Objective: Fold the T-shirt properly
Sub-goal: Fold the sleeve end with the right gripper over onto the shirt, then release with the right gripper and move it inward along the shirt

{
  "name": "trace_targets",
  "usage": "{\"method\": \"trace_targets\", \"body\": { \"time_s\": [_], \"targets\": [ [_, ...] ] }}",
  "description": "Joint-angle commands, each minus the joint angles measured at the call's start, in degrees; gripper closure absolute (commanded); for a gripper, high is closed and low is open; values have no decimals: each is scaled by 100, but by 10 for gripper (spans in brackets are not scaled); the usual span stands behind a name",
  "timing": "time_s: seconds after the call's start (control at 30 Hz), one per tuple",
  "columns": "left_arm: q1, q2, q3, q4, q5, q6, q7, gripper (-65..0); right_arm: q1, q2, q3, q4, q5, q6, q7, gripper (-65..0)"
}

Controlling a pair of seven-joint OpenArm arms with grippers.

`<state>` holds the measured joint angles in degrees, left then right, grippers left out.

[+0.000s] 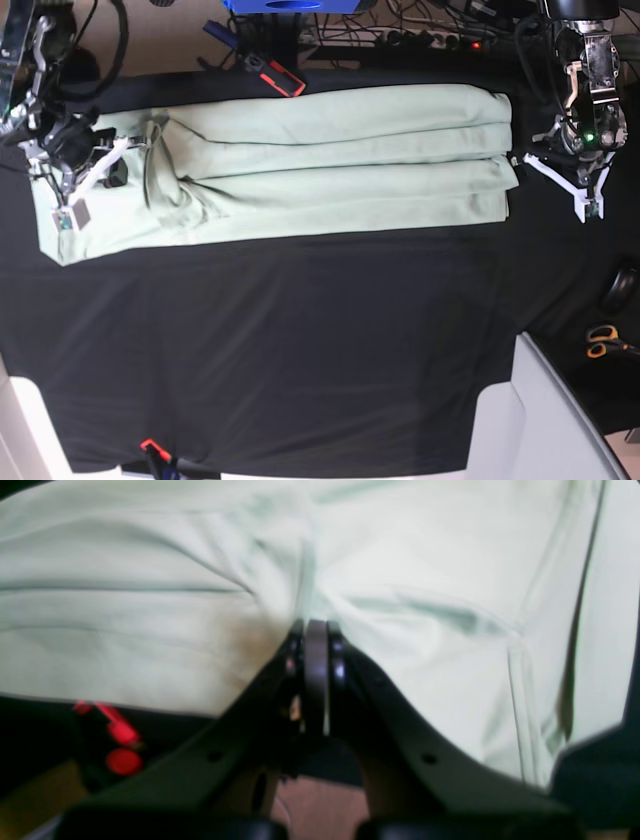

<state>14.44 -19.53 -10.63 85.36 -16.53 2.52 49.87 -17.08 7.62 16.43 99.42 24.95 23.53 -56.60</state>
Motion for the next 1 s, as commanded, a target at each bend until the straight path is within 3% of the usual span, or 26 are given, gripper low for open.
{"method": "trace_targets", "body": {
  "time_s": [0.0,0.2,0.6,0.83,0.97],
  "targets": [
    [-41,-82,-40,92,23,-2,-68,-217,156,51,15,-135,15,-10,99,-4],
    [-50,-82,-40,92,23,-2,-68,-217,429,34,-29,-812,15,8,99,-3],
    [-59,-117,-40,84,31,-2,-68,-217,200,-195,-1216,-794,33,-28,99,-3],
    [-77,-117,-40,66,31,-2,-68,-217,-63,-151,-1524,120,24,-54,-129,-3],
    [-85,-109,-40,75,31,-2,-68,-217,-98,-151,-1102,841,24,-581,-164,-3]
  ]
}}
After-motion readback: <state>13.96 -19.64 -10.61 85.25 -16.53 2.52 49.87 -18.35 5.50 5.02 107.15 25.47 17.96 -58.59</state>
